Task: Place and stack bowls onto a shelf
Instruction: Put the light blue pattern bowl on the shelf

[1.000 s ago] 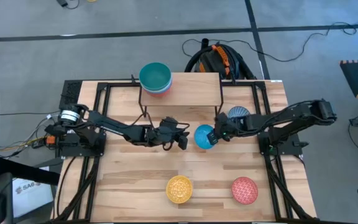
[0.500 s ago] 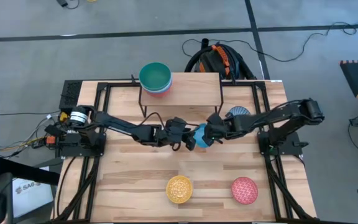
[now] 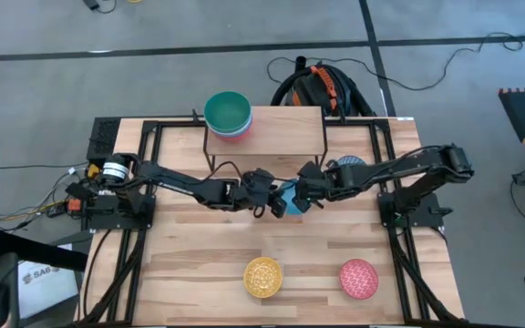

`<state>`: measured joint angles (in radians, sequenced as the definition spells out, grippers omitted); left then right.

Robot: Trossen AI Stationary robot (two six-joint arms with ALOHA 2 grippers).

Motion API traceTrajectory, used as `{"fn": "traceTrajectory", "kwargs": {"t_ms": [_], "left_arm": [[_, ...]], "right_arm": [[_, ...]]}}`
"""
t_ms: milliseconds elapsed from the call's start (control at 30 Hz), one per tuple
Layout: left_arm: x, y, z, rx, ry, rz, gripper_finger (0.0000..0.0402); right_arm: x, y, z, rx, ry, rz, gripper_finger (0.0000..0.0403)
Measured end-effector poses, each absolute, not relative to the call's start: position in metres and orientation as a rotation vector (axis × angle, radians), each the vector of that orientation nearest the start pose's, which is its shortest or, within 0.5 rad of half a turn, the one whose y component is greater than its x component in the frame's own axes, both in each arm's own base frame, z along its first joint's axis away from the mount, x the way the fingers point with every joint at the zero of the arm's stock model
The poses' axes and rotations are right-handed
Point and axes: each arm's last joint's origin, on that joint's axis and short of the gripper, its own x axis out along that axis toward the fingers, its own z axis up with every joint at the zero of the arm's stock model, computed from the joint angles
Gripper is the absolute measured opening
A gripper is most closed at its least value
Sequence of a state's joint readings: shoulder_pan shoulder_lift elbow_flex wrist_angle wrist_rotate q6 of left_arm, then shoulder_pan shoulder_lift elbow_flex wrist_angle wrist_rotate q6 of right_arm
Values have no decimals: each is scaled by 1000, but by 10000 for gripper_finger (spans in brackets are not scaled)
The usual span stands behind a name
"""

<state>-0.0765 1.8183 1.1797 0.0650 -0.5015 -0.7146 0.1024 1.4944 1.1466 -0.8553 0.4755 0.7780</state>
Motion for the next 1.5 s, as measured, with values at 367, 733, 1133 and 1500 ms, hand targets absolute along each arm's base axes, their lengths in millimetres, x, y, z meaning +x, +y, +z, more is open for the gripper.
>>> {"fn": "traceTrajectory", "kwargs": {"t_ms": [367,733,1133,1500], "left_arm": [[402,-15,227,-429,362,571,16],[404,-11,227,-500,385,501,0],[403,3,301,-365,515,468,1],[384,88,369,-257,528,671,1]], "right_arm": [[283,16,280,237,1019,-674,47],[282,17,294,147,1071,-592,83],[263,16,361,155,1099,-570,129],[207,10,469,311,762,-522,141]]}}
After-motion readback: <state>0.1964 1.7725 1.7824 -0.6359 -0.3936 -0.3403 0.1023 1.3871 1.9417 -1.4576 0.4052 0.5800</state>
